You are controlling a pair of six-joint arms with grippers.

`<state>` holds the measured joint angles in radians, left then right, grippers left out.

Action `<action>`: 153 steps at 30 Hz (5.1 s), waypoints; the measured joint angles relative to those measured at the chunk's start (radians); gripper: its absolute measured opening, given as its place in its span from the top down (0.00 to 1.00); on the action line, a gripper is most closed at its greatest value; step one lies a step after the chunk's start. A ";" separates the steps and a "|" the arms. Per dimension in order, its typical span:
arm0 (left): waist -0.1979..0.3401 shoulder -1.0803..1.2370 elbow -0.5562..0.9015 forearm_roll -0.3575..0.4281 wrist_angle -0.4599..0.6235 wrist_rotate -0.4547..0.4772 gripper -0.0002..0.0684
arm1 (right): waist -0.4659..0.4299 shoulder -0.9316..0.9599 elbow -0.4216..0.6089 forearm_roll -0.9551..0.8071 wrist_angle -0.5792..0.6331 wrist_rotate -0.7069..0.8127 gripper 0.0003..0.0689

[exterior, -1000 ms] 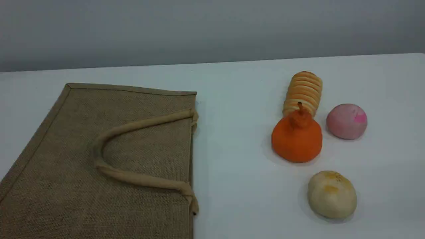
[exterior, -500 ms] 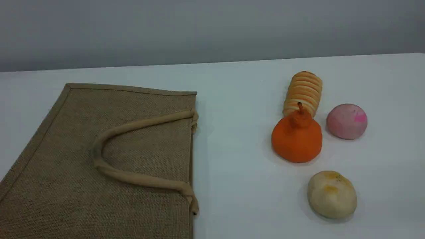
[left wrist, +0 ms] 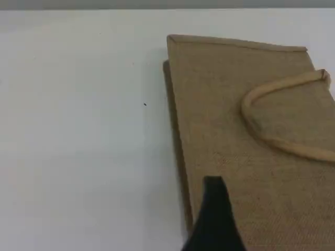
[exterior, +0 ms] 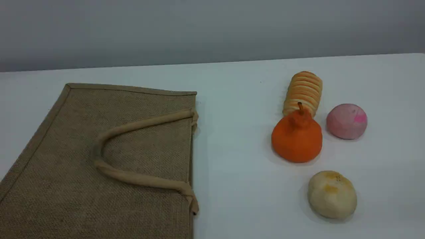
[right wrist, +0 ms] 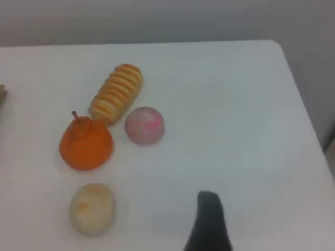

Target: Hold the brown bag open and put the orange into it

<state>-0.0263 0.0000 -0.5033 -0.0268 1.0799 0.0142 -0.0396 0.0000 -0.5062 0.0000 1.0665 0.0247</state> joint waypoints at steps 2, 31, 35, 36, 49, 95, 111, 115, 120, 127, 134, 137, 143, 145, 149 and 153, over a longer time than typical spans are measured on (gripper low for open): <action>0.000 0.000 0.000 0.000 0.000 0.000 0.28 | 0.000 0.000 0.000 0.000 0.000 0.000 0.31; -0.009 0.398 -0.118 -0.011 -0.207 -0.105 0.28 | 0.000 0.291 -0.042 0.212 -0.231 -0.114 0.31; -0.009 0.595 -0.120 -0.010 -0.290 -0.136 0.28 | 0.000 0.461 -0.042 0.315 -0.332 -0.176 0.31; -0.009 0.638 -0.120 -0.010 -0.308 -0.136 0.28 | 0.000 0.507 -0.042 0.341 -0.355 -0.197 0.31; -0.009 1.211 -0.131 -0.197 -0.617 -0.086 0.28 | 0.000 1.025 -0.042 0.807 -0.514 -0.603 0.31; -0.116 2.004 -0.380 -0.603 -0.828 0.269 0.29 | 0.000 1.408 -0.042 1.500 -0.516 -1.290 0.31; -0.116 2.004 -0.379 -0.603 -0.844 0.269 0.87 | 0.000 1.408 -0.042 1.501 -0.515 -1.290 0.31; -0.116 1.993 -0.379 -0.603 -0.836 0.269 0.87 | 0.000 1.408 -0.042 1.501 -0.503 -1.290 0.31; -0.116 1.922 -0.397 -0.602 -0.758 0.317 0.87 | 0.000 1.408 -0.042 1.501 -0.491 -1.290 0.31; -0.116 1.749 -0.487 -0.598 -0.556 0.351 0.87 | 0.000 1.408 -0.042 1.524 -0.490 -1.323 0.31; -0.116 1.563 -0.614 -0.566 -0.326 0.354 0.87 | 0.000 1.414 -0.042 1.695 -0.492 -1.485 0.31; -0.116 1.502 -0.686 -0.563 -0.212 0.354 0.87 | 0.000 1.436 -0.042 1.746 -0.490 -1.554 0.31; -0.116 1.440 -0.838 -0.541 -0.009 0.356 0.87 | 0.000 1.513 -0.042 1.745 -0.450 -1.597 0.31; -0.116 1.440 -0.878 -0.514 0.038 0.356 0.87 | 0.000 1.543 -0.042 1.745 -0.454 -1.597 0.31; -0.116 1.441 -0.899 -0.499 0.077 0.350 0.87 | 0.001 1.601 -0.071 1.746 -0.460 -1.596 0.31; -0.116 1.442 -0.899 -0.496 0.106 0.345 0.87 | 0.001 1.658 -0.106 1.745 -0.456 -1.596 0.31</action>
<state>-0.1427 1.4420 -1.4019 -0.5231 1.1858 0.3591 -0.0385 1.6584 -0.6124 1.7448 0.6102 -1.5709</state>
